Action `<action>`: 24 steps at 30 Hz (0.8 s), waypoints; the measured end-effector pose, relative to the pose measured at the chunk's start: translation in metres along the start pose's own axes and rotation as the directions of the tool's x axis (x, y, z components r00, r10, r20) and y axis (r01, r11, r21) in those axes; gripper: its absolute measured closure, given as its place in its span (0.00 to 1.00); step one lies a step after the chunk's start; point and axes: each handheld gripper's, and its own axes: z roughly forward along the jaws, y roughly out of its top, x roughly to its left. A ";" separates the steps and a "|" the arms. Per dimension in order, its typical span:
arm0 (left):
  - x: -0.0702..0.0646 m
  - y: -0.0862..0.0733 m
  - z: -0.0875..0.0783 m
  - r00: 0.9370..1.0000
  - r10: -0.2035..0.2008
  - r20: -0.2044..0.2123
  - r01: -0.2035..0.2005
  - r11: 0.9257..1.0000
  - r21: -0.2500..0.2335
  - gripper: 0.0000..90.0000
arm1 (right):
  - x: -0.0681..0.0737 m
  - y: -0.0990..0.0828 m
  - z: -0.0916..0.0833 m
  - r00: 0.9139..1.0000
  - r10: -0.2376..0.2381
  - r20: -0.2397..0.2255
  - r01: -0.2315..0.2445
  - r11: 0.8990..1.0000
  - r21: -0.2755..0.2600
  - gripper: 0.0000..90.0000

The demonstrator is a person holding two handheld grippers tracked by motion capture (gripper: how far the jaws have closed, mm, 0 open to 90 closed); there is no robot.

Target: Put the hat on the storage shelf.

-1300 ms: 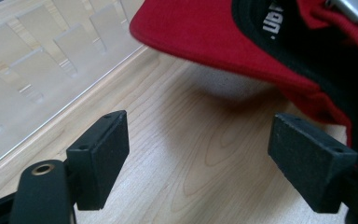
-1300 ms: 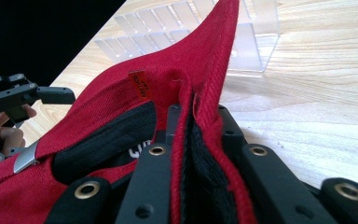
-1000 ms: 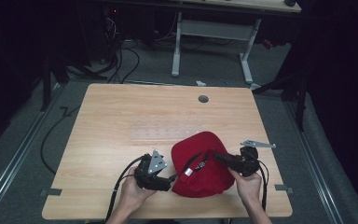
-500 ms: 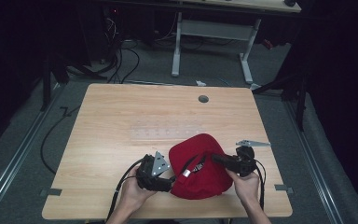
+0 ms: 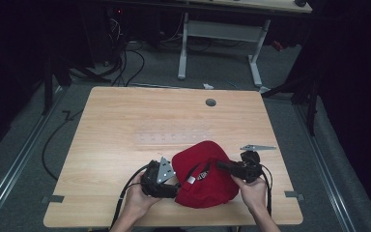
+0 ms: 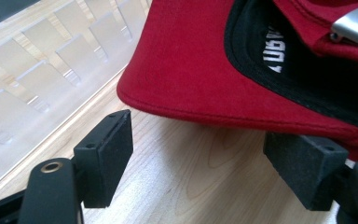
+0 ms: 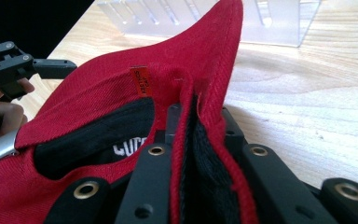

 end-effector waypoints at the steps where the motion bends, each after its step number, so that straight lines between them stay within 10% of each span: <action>1: 0.000 0.000 0.000 1.000 -0.001 0.000 0.001 1.000 0.000 0.27 | 0.000 0.000 0.001 1.000 -0.001 -0.001 0.001 1.000 0.003 0.89; 24: 0.002 -0.003 -0.001 0.999 0.046 -0.028 -0.046 0.999 0.006 0.28 | 0.012 0.011 -0.003 0.999 -0.010 -0.034 0.011 1.000 0.011 0.88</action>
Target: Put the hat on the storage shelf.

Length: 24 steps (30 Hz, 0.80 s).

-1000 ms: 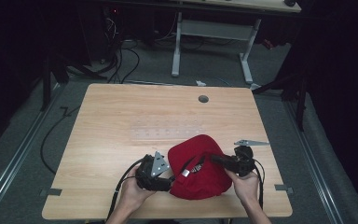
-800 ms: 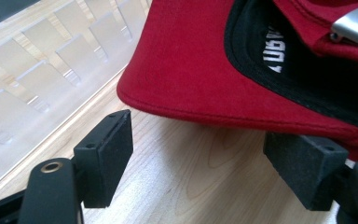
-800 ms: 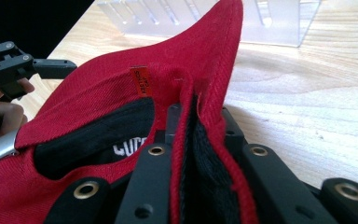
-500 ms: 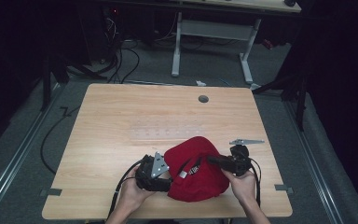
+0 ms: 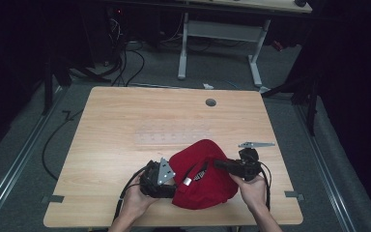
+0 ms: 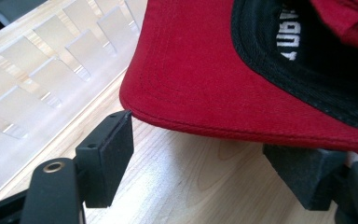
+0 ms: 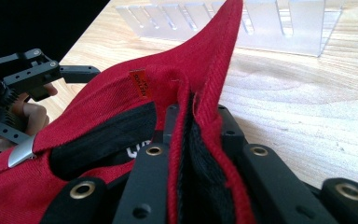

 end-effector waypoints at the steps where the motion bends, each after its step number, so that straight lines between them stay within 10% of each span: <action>1: -0.001 0.000 0.000 1.000 0.006 0.002 -0.006 1.000 -0.005 0.28 | 0.001 0.000 0.000 1.000 0.001 0.002 -0.001 1.000 0.003 0.88; 24: -0.004 -0.007 0.002 0.996 0.090 -0.001 -0.090 0.996 -0.002 0.31 | 0.000 0.004 0.003 1.000 0.007 -0.006 -0.007 0.999 0.048 0.88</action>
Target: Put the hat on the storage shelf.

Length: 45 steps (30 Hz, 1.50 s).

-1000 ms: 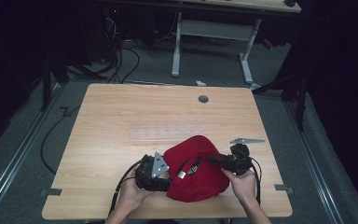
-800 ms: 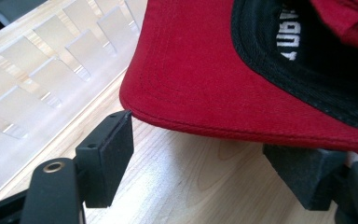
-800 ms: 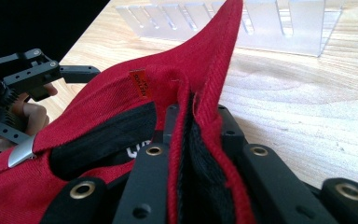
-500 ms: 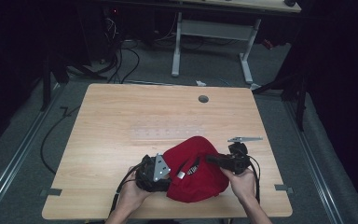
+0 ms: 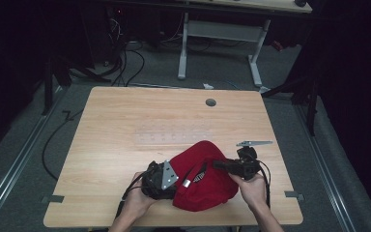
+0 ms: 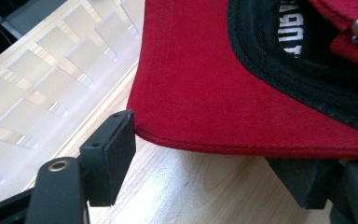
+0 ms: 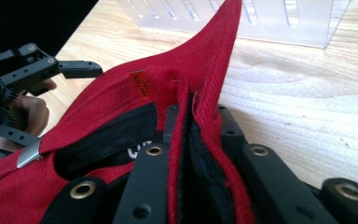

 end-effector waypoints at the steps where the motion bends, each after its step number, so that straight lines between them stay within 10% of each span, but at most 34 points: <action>1: 0.000 0.000 0.000 1.000 -0.001 -0.001 0.001 1.000 -0.006 0.31 | 0.000 0.000 0.000 1.000 0.000 0.000 0.000 1.000 0.000 0.88; 33: -0.010 0.004 -0.005 0.989 0.149 0.021 -0.149 0.989 -0.013 0.51 | 0.009 0.016 0.005 1.000 -0.001 -0.002 0.001 0.999 0.040 0.88; 45: -0.004 0.015 -0.017 0.994 0.070 0.088 -0.070 0.998 -0.002 0.74 | 0.007 0.016 0.006 0.999 0.002 -0.049 0.000 0.999 0.034 0.85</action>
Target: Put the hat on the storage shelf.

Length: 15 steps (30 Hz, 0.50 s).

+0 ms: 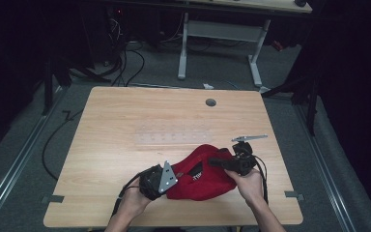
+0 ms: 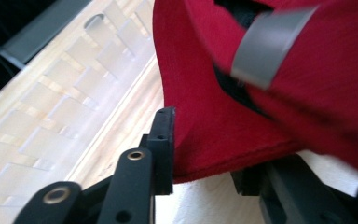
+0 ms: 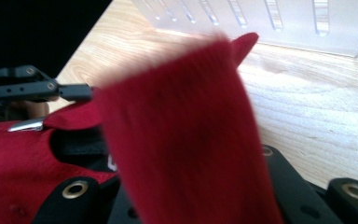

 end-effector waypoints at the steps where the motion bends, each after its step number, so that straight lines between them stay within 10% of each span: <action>1: 0.000 0.000 -0.001 1.000 -0.007 0.007 0.007 1.000 0.001 0.76 | 0.000 0.000 -0.001 1.000 0.003 -0.010 -0.003 1.000 -0.004 0.84; 15: -0.004 0.003 -0.008 0.995 -0.053 0.090 0.049 0.998 0.041 0.89 | -0.005 0.002 -0.006 0.996 0.030 -0.080 -0.033 0.999 -0.042 0.68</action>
